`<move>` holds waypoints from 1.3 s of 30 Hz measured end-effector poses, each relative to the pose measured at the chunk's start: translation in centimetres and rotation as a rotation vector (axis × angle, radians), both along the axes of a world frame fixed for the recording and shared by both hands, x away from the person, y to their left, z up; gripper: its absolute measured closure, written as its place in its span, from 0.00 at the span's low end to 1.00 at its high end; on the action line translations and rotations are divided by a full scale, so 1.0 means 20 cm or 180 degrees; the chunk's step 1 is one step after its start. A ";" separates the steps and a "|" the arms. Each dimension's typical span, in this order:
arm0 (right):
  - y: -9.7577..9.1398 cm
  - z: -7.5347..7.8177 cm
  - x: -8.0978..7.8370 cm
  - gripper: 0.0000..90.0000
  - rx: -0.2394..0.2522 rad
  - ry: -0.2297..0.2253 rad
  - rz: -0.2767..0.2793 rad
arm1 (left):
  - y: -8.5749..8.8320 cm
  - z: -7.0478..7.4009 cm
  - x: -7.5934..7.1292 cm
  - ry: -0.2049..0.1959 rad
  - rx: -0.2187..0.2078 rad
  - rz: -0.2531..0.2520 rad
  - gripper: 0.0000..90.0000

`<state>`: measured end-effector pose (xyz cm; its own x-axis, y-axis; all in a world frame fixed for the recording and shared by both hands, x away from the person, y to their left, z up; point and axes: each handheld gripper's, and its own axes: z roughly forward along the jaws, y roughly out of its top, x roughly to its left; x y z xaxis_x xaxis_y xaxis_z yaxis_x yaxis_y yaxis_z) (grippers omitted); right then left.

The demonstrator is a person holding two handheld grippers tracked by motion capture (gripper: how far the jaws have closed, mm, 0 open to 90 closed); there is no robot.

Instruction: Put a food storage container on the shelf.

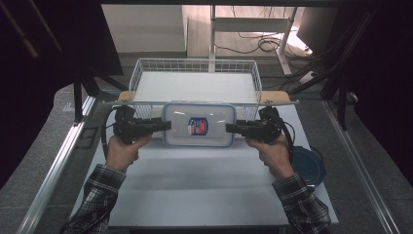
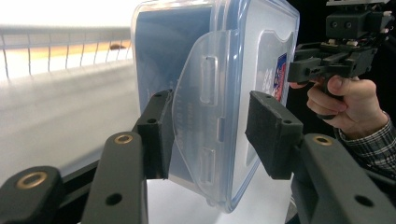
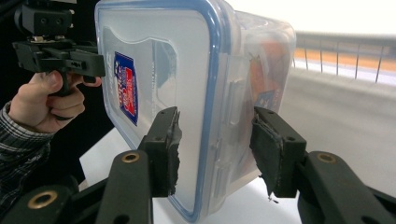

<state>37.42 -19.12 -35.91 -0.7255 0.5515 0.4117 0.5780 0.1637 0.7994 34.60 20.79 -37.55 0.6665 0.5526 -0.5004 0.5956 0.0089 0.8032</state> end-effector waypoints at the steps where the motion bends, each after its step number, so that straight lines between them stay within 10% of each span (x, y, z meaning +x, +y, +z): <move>1: 0.00 0.02 0.01 0.59 0.0004 -0.0017 0.0006 | 0.00 0.02 0.01 -0.0005 -0.0012 0.0001 0.58; 14: 0.02 0.20 0.16 0.59 0.0036 -0.0158 -0.0015 | 0.03 0.18 0.17 -0.0163 -0.0050 0.0001 0.58; 39: 0.05 0.32 0.42 0.59 0.0028 -0.0134 -0.0157 | 0.02 0.23 0.44 -0.0174 0.0034 0.0015 0.56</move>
<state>45.91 -18.11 -29.49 -0.7143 0.5835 0.3864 0.5510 0.1286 0.8245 43.34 21.27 -32.97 0.6900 0.5610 -0.4574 0.5510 0.0028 0.8345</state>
